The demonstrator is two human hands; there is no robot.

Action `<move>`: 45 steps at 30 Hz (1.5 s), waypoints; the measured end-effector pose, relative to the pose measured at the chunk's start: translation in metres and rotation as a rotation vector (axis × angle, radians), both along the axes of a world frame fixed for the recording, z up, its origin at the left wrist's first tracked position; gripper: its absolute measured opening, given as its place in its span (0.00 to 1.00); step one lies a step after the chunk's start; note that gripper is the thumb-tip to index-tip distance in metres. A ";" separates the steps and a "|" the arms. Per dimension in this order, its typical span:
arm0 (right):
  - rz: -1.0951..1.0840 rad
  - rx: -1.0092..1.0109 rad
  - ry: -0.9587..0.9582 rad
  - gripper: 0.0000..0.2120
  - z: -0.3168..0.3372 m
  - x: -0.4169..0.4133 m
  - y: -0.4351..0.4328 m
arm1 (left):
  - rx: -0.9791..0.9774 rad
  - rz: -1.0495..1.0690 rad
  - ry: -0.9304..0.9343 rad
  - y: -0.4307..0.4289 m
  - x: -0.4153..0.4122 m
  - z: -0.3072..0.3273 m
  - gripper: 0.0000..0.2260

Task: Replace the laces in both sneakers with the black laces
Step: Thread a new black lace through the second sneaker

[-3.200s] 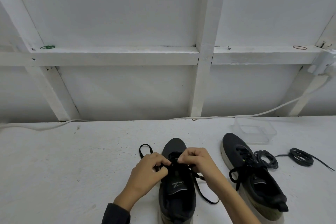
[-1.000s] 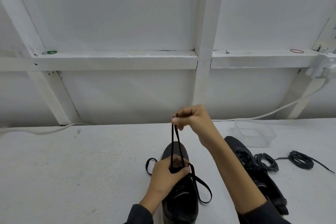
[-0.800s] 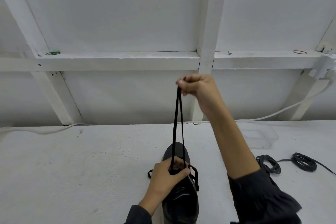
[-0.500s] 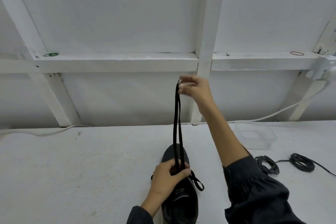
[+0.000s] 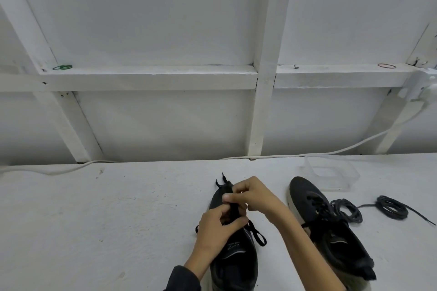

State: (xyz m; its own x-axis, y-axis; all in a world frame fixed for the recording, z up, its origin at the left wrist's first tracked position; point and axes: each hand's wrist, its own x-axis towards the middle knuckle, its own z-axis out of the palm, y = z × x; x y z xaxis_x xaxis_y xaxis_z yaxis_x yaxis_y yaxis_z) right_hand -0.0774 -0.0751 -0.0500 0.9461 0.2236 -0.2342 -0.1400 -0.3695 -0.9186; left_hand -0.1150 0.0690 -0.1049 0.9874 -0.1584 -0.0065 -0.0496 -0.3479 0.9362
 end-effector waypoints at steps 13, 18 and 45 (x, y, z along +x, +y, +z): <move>-0.324 0.512 -0.350 0.08 0.098 0.038 0.005 | -0.035 -0.019 -0.024 0.001 -0.003 0.005 0.04; -0.275 0.485 -0.377 0.08 0.091 0.044 0.007 | -0.101 0.014 -0.090 0.003 -0.008 0.004 0.12; -0.104 0.319 -0.085 0.08 0.026 -0.008 0.008 | -0.127 -0.085 0.020 0.002 -0.002 -0.019 0.34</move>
State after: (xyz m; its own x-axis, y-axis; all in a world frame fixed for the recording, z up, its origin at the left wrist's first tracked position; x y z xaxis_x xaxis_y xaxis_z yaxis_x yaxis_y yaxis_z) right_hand -0.0857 -0.0671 -0.0239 0.9808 0.1742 -0.0875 -0.0801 -0.0493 -0.9956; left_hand -0.1167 0.0712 -0.1237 0.9703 -0.2417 -0.0003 -0.0551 -0.2223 0.9734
